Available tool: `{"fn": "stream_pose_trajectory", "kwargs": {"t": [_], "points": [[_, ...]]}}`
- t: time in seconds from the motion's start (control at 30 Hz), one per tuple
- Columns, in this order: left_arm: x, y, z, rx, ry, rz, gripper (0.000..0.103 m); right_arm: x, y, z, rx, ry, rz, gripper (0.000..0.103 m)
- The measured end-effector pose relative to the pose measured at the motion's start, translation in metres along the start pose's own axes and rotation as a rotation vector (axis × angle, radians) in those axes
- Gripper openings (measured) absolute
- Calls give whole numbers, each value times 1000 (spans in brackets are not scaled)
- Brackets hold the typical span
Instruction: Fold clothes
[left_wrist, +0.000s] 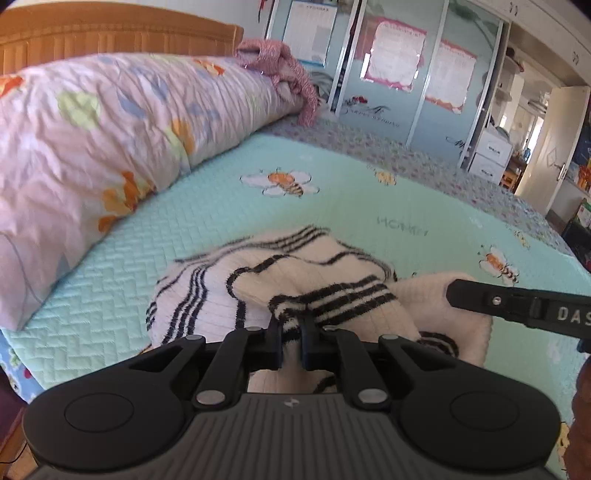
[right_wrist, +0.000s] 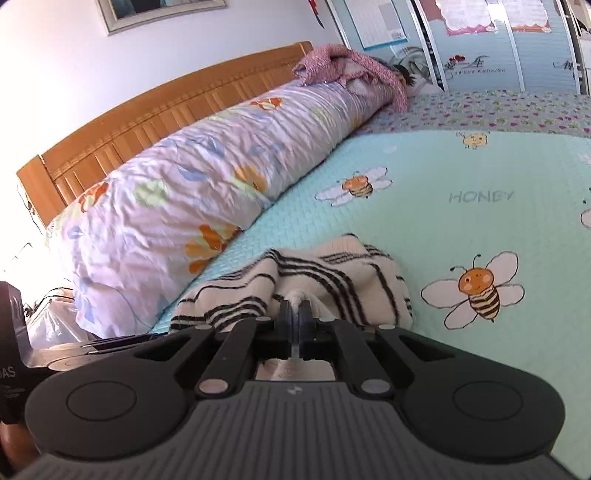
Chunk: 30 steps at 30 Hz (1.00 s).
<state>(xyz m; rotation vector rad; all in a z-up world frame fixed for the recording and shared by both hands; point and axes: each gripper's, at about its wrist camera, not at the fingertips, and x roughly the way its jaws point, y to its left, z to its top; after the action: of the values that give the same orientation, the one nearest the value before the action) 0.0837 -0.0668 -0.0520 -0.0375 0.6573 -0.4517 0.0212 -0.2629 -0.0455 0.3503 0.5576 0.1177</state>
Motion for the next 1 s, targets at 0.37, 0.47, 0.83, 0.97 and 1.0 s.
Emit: {"fn": "stream_pose_trajectory", "kwargs": {"t": [0.37, 0.47, 0.83, 0.97, 1.0], "points": [[-40, -24, 22, 73, -65, -45, 8, -46, 3, 18, 21, -81, 23, 4], [-52, -37, 35, 90, -99, -80, 8, -68, 1, 34, 22, -134, 26, 4], [-93, -145, 122, 255, -235, -250, 4, -191, -47, 102, 75, -361, -37, 4], [-105, -210, 159, 297, -267, -354, 4, -263, -72, 127, 67, -455, -122, 4], [-108, -228, 165, 316, -280, -370, 4, -280, -77, 131, 65, -480, -143, 4]]}}
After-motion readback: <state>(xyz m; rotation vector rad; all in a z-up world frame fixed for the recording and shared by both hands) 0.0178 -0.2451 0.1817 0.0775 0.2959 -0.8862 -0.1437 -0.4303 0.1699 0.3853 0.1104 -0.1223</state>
